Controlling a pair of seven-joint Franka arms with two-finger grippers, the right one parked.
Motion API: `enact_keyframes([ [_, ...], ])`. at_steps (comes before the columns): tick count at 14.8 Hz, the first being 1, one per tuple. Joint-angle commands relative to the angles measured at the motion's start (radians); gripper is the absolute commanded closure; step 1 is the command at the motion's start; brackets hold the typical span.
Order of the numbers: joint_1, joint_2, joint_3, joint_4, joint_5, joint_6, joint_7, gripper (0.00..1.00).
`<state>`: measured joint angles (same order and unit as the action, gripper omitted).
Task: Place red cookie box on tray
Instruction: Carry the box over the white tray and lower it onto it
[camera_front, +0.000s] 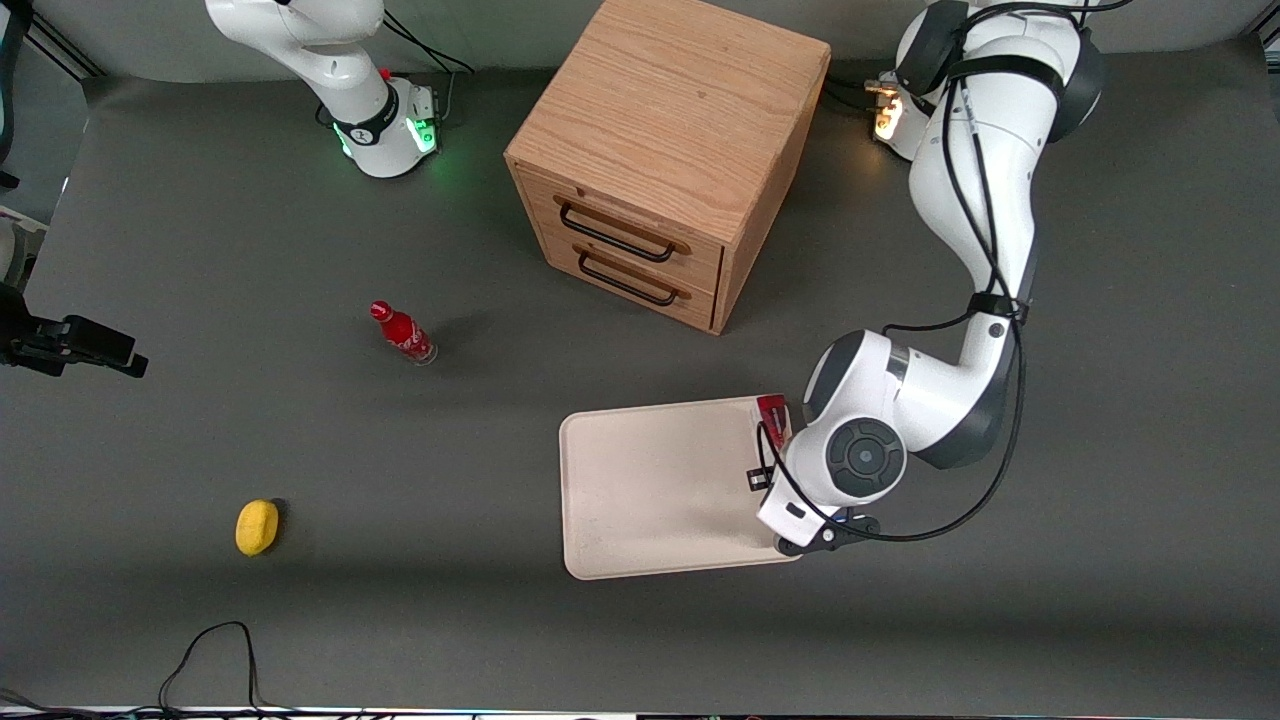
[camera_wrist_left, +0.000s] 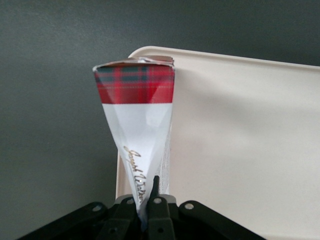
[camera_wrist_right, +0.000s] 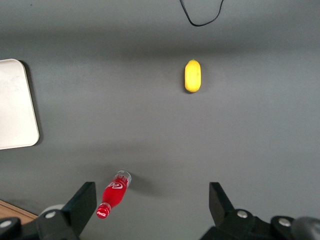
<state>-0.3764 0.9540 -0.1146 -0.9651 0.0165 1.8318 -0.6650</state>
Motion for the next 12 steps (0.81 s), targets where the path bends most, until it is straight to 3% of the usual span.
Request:
enact_keyframes([
  [1,-0.021,0.002,0.006,-0.027,0.042,0.027,-0.042,1.0],
  [8,-0.019,0.002,0.004,-0.038,0.042,0.046,-0.041,1.0],
  [9,-0.018,0.002,0.004,-0.038,0.042,0.046,-0.041,0.8],
  [10,-0.018,0.002,0.006,-0.041,0.04,0.046,-0.041,0.02],
  [12,-0.018,0.0,0.004,-0.04,0.04,0.046,-0.041,0.0],
])
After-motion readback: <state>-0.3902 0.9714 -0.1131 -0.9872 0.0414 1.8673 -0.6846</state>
